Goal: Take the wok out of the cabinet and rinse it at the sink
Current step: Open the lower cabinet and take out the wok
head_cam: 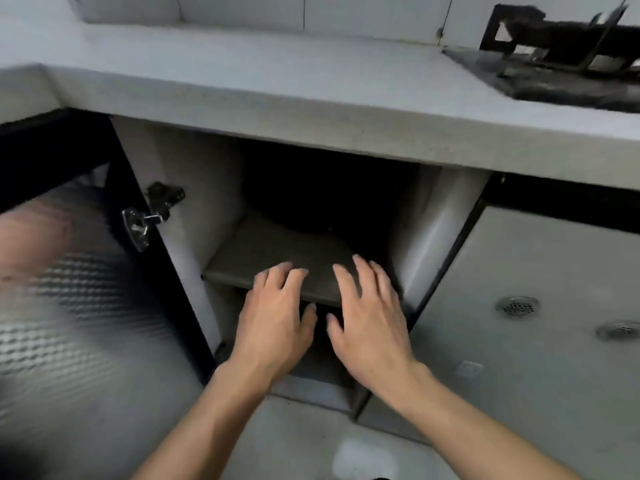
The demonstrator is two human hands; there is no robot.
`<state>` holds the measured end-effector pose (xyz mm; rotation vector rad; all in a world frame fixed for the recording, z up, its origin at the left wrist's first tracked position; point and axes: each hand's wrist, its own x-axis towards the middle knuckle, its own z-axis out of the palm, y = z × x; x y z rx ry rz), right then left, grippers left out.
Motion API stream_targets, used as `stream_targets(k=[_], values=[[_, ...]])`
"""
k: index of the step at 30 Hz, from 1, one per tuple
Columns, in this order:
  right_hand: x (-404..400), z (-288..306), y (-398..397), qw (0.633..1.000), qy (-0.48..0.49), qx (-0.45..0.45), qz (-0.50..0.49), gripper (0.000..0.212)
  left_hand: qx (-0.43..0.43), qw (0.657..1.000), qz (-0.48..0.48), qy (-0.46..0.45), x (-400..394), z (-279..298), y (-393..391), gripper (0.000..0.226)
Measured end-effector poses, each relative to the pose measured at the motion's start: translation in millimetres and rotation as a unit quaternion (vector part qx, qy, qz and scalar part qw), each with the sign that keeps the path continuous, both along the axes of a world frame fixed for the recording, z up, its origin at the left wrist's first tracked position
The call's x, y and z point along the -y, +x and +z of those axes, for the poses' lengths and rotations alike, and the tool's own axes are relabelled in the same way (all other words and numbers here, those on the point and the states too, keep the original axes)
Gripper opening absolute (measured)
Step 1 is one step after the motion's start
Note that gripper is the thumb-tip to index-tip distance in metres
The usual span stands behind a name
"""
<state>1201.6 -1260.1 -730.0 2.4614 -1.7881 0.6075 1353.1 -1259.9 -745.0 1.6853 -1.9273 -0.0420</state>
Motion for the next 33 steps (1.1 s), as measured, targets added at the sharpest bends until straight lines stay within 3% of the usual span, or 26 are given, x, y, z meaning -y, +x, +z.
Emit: stream_targets(k=[2,5,10,23,33], values=[[28.8,-11.8,3.4,0.998,-0.021,-0.032,-0.047,0.083,0.037,0.999,0.016,-0.003,18.2,-20.5,-2.5,0.047],[57.9,-22.7,2.8,0.991,0.032,-0.075,-0.11,0.087,0.118,0.989,0.031,0.08,36.6,-47.4,-6.7,0.044],[64.6,-24.2,3.0,0.98,0.064,-0.152,-0.115,0.098,0.12,0.983,0.015,0.137,38.5,-65.2,-7.8,0.042],[38.0,-7.1,5.6,0.98,0.061,-0.182,-0.057,0.101,0.058,0.994,0.028,0.083,18.4,-40.0,9.2,0.046],[-35.6,-18.4,1.7,0.981,0.037,-0.173,-0.075,0.102,0.084,0.996,-0.022,-0.003,-1.6,-24.3,19.6,0.052]])
